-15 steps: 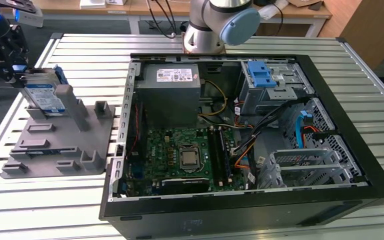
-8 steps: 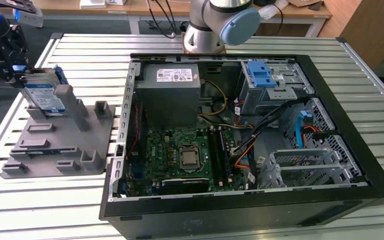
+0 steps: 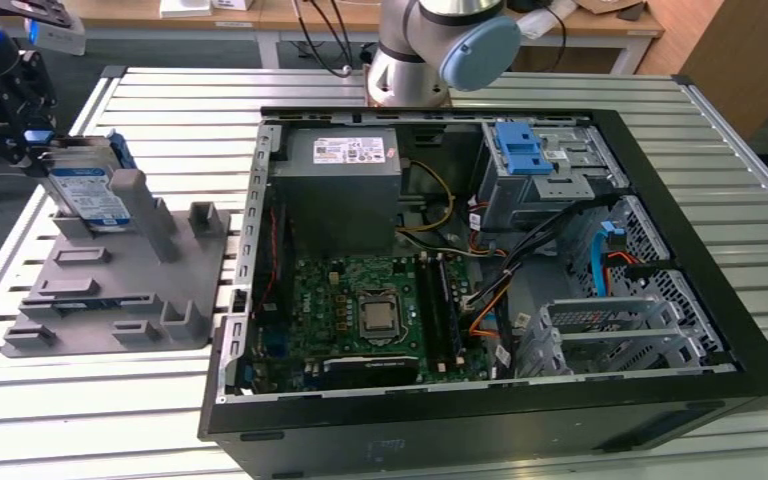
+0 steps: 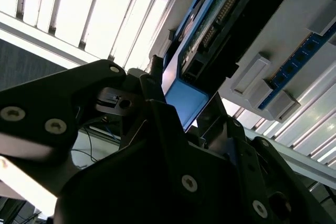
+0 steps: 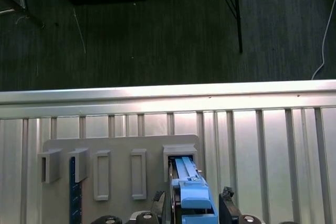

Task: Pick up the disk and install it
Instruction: 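Pick up the disk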

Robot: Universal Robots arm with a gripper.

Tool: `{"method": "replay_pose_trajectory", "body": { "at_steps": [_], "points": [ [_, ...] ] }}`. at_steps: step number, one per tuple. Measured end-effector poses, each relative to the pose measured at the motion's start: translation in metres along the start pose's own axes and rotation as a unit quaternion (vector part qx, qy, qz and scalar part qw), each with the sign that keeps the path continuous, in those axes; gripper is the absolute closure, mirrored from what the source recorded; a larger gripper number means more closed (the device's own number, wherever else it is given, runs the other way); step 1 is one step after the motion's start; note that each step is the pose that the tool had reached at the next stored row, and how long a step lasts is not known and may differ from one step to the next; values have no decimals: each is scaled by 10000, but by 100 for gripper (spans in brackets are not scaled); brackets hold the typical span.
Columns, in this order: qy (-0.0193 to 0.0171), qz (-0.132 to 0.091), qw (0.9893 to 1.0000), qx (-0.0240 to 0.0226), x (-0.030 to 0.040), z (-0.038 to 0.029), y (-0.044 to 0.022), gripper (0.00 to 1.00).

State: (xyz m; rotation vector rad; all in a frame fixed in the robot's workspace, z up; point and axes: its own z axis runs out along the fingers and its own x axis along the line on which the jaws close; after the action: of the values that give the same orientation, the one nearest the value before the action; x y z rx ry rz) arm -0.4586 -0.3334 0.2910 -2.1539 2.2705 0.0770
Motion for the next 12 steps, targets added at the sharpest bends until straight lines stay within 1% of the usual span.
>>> {"method": "replay_pose_trajectory", "body": {
  "at_steps": [5,12],
  "points": [
    [2,-74,10000,-1,15,28,3,49],
    [2,-76,10000,-1,15,34,3,49]
  ]
}}
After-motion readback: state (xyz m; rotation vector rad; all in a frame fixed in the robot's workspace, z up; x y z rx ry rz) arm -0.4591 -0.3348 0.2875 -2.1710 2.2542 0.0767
